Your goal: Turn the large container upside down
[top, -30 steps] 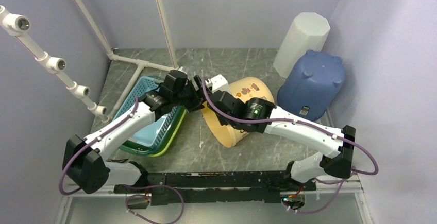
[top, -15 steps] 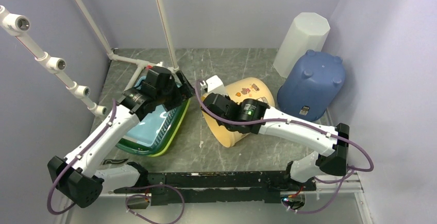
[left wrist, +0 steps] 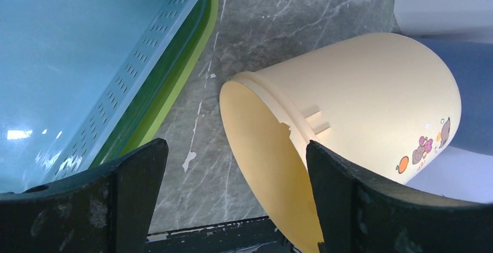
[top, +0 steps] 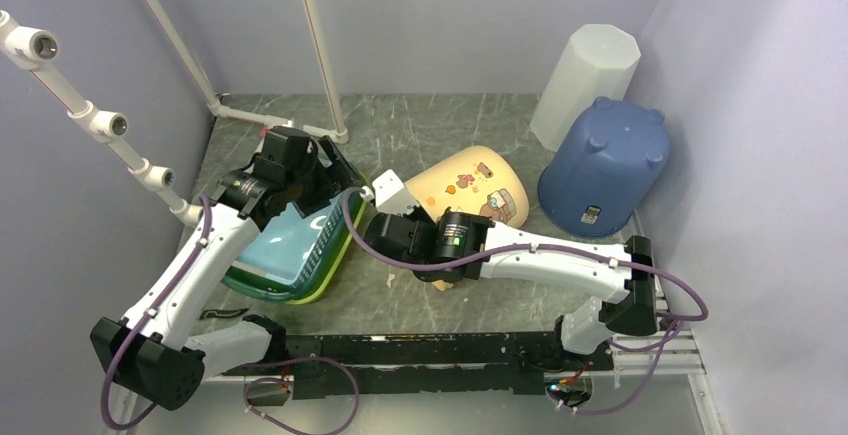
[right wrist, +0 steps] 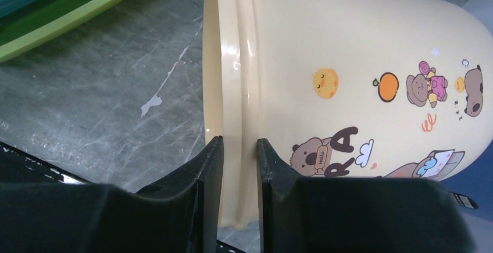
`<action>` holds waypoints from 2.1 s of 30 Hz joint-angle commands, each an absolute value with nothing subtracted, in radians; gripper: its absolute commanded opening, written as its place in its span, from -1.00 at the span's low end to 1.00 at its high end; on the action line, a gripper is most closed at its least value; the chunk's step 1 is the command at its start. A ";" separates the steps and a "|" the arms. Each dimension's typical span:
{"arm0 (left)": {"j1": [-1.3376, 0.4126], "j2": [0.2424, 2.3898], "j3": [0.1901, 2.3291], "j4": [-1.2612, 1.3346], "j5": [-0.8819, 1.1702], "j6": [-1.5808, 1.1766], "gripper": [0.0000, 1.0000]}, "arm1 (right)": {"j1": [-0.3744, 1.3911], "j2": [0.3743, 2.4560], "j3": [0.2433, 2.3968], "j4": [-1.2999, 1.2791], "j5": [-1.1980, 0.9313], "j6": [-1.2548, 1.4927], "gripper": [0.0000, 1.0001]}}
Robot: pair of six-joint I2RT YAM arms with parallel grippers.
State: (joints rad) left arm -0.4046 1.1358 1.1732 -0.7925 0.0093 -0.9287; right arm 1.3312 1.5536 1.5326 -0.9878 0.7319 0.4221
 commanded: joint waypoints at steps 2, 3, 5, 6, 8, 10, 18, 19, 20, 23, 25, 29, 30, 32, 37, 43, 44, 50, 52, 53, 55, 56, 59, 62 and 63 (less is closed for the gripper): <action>-0.393 1.103 1.188 -0.801 0.022 -0.908 0.88 | 1.355 1.596 1.536 -1.068 0.685 0.429 -0.83; -0.393 1.102 1.187 -0.800 0.023 -0.909 0.88 | 1.360 1.597 1.537 -1.063 0.681 0.423 -0.83; -0.391 1.096 1.186 -0.798 0.026 -0.912 0.88 | 1.368 1.600 1.538 -1.054 0.669 0.411 -0.83; -0.391 1.094 1.186 -0.798 0.026 -0.911 0.88 | 1.372 1.601 1.539 -1.050 0.664 0.406 -0.83; -0.390 1.089 1.186 -0.798 0.021 -0.913 0.88 | 1.381 1.606 1.539 -1.044 0.656 0.395 -0.83; -0.390 1.081 1.187 -0.796 0.016 -0.914 0.88 | 1.394 1.610 1.540 -1.042 0.653 0.388 -0.83; -0.388 1.068 1.188 -0.793 0.020 -0.915 0.88 | 1.420 1.641 1.547 -1.036 0.617 0.370 -0.83; -0.388 1.066 1.189 -0.793 0.019 -0.916 0.88 | 1.423 1.645 1.548 -1.035 0.614 0.367 -0.83; -0.388 1.064 1.190 -0.793 0.017 -0.916 0.88 | 1.425 1.648 1.550 -1.035 0.612 0.367 -0.83; -0.388 1.061 1.189 -0.791 0.015 -0.916 0.88 | 1.431 1.656 1.552 -1.031 0.595 0.361 -0.83; -0.388 1.059 1.189 -0.790 0.014 -0.918 0.88 | 1.434 1.657 1.546 -1.023 0.582 0.353 -0.83; -0.388 1.058 1.184 -0.782 0.020 -0.921 0.88 | 1.439 1.664 1.546 -1.021 0.567 0.352 -0.83; -0.388 1.058 1.183 -0.781 0.020 -0.923 0.88 | 1.441 1.667 1.545 -1.022 0.564 0.352 -0.84; -0.388 1.059 1.180 -0.778 0.023 -0.923 0.88 | 1.443 1.671 1.542 -1.021 0.561 0.352 -0.84; -0.388 1.061 1.172 -0.766 0.039 -0.928 0.88 | 1.443 1.668 1.520 -1.012 0.564 0.346 -0.84; -0.388 1.061 1.159 -0.751 0.055 -0.932 0.88 | 1.443 1.674 1.491 -0.968 0.540 0.318 -0.83; -0.388 1.062 1.157 -0.748 0.059 -0.932 0.88 | 1.444 1.680 1.484 -0.962 0.539 0.311 -0.83; -0.388 1.085 1.137 -0.688 0.133 -0.918 0.86 | 1.443 1.684 1.457 -0.953 0.557 0.295 -0.85; -0.388 1.098 1.137 -0.670 0.163 -0.911 0.86 | 1.442 1.669 1.450 -0.948 0.566 0.302 -0.85; -0.388 1.104 1.135 -0.663 0.176 -0.908 0.86 | 1.441 1.660 1.446 -0.944 0.566 0.307 -0.85; -0.388 1.117 1.131 -0.646 0.199 -0.903 0.85 | 1.441 1.644 1.445 -0.941 0.567 0.322 -0.85; -0.388 1.121 1.129 -0.640 0.209 -0.900 0.85 | 1.441 1.633 1.451 -0.946 0.563 0.330 -0.85; -0.388 1.130 1.121 -0.613 0.242 -0.885 0.85 | 1.442 1.594 1.472 -0.953 0.567 0.360 -0.84; -0.388 1.141 1.115 -0.594 0.263 -0.870 0.86 | 1.442 1.535 1.491 -0.965 0.634 0.406 -0.76; -0.388 1.144 1.117 -0.595 0.265 -0.866 0.87 | 1.443 1.512 1.498 -0.975 0.671 0.436 -0.70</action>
